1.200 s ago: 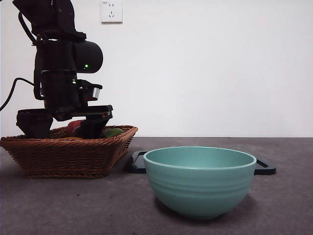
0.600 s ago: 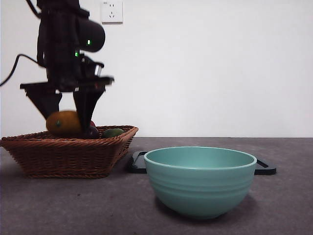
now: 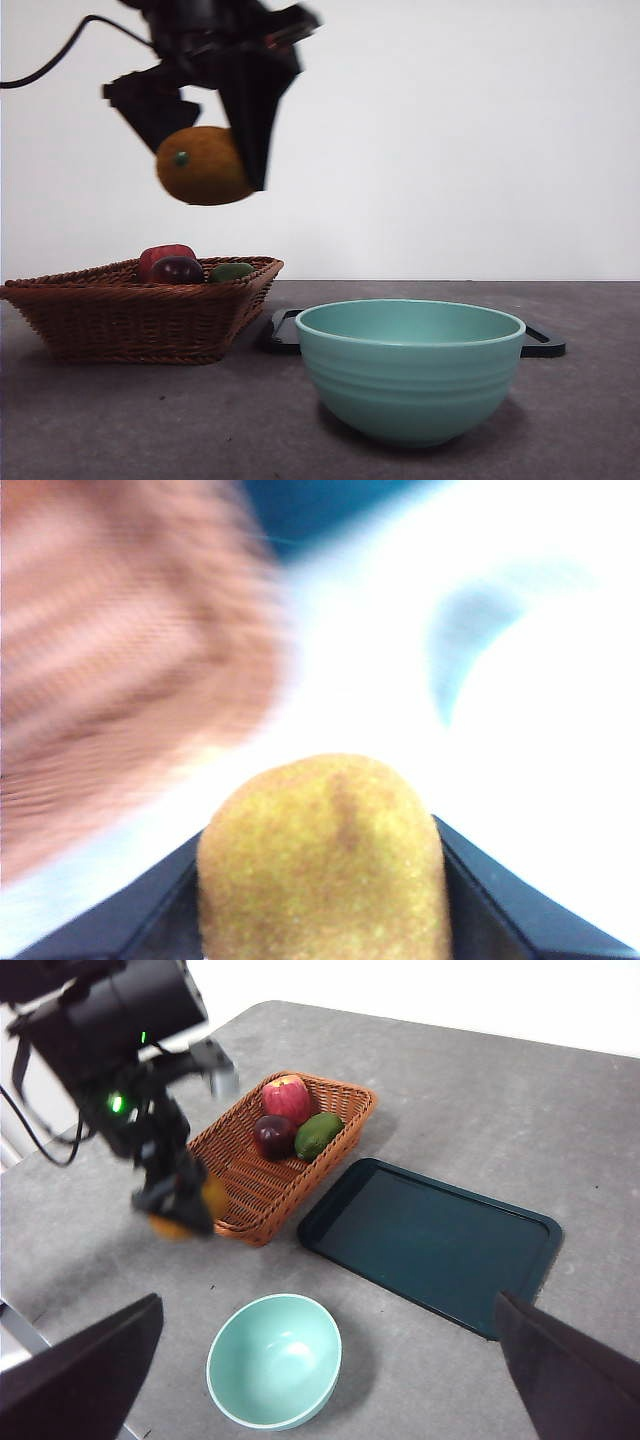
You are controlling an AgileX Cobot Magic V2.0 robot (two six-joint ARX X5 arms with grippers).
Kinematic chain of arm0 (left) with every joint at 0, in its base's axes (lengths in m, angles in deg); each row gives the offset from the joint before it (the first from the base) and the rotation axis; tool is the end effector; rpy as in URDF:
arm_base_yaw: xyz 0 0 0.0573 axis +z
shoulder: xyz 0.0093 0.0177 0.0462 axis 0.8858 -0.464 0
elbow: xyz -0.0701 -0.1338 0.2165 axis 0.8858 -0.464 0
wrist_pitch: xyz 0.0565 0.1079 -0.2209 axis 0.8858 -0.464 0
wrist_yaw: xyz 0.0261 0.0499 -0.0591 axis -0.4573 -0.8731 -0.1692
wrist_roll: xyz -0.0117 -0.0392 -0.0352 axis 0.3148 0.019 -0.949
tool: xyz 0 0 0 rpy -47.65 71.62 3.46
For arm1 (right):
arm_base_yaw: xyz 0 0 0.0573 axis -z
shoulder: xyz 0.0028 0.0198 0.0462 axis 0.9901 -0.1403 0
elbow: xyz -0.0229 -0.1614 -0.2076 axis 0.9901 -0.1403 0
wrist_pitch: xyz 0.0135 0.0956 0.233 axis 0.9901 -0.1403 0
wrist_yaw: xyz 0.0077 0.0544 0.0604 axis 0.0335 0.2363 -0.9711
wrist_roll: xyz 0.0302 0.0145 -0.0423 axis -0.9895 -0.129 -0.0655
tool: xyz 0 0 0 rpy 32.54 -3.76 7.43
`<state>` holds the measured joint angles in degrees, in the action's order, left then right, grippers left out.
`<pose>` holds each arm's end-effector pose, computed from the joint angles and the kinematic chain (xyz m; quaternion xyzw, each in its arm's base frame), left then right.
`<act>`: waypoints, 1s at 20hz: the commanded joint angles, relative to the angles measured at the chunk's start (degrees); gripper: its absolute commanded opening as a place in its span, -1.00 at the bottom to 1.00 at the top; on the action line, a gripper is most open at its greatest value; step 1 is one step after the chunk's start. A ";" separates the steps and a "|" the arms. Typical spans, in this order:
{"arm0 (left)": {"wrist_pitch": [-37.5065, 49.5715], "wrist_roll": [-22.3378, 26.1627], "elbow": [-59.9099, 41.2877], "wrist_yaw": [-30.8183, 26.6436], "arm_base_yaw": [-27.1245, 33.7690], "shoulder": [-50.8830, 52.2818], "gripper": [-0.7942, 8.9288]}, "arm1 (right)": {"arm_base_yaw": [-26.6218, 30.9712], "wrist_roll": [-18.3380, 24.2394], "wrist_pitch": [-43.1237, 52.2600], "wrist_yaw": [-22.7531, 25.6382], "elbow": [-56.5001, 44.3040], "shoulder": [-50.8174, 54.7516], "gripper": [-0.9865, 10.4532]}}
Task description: Pick up the wifruite, put it on the bowl, pick up the plate, put it on desk
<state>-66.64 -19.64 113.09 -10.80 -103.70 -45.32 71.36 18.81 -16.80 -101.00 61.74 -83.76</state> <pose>0.2510 -0.2241 0.2974 0.1385 0.6284 -0.2501 0.7234 0.0542 0.0236 0.3832 0.0343 0.2155 0.3131 0.9243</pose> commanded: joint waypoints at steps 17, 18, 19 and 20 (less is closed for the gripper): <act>9.99 -1.68 0.57 0.28 -16.55 -7.15 -0.46 | -0.24 -0.66 0.98 -0.09 0.98 -0.07 0.23; 10.69 -1.68 0.57 0.28 -16.52 -8.04 -0.46 | -0.24 -0.66 0.98 -0.09 0.98 -0.07 0.23; 11.87 -1.51 0.57 0.26 -16.55 -9.18 -0.46 | -0.24 -0.66 0.98 -0.09 0.98 -0.07 0.23; 12.94 -1.49 0.57 0.28 -16.55 -10.05 -0.46 | -0.24 -0.66 0.98 -0.09 0.98 -0.07 0.23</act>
<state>-53.90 -21.19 113.02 -10.80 -119.52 -54.23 71.36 18.81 -16.41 -101.00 61.74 -83.76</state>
